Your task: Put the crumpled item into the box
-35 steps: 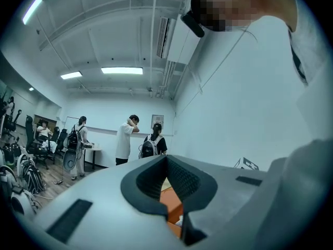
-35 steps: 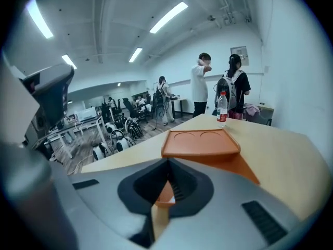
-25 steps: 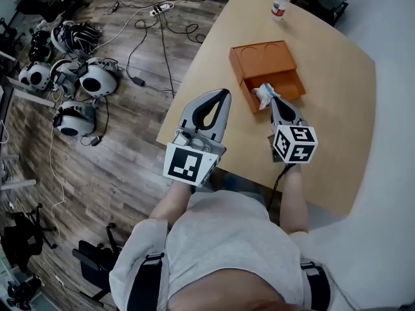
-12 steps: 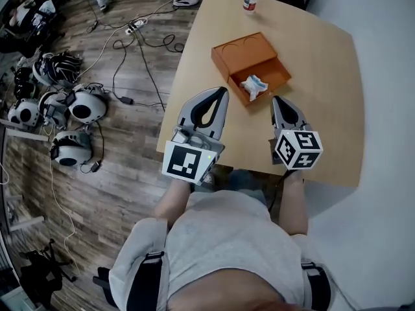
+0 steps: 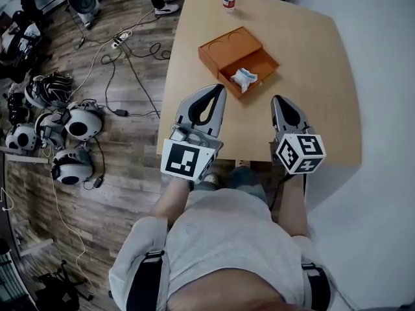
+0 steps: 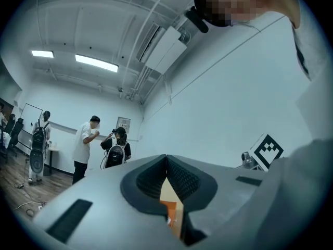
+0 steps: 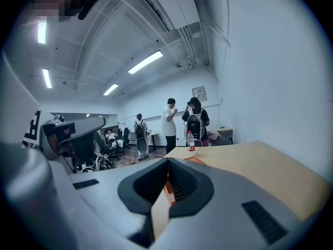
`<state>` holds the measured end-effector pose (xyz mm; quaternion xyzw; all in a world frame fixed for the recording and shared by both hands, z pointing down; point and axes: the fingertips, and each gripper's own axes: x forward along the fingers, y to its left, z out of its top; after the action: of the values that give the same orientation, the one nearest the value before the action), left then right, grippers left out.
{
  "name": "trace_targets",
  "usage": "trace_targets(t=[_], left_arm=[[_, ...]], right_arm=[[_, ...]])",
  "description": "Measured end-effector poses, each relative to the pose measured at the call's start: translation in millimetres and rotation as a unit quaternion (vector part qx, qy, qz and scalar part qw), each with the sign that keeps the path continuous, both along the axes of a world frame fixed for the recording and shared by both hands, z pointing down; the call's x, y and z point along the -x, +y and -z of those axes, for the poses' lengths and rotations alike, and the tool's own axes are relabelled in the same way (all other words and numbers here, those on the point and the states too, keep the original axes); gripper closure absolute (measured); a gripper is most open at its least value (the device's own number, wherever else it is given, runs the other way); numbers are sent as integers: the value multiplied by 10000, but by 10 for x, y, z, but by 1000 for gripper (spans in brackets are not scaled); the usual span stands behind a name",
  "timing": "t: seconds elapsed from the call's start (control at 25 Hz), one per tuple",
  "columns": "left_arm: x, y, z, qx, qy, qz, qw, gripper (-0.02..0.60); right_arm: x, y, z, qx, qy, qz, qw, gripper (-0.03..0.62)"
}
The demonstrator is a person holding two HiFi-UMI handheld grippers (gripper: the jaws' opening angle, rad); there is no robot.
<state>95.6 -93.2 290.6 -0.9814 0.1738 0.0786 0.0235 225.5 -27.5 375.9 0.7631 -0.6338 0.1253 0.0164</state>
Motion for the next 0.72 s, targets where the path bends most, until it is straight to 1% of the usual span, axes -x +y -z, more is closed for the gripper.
trace_targets(t=[0.32,0.72], left_arm=[[60,159,23,-55,23,-211,9998,568],[141,220,27,-87,27,-268,9996,568]], right_arm=[[122,259,161,-359,-19,-216,9991,582],[239,415,294,-615,61,-364,9974,582]])
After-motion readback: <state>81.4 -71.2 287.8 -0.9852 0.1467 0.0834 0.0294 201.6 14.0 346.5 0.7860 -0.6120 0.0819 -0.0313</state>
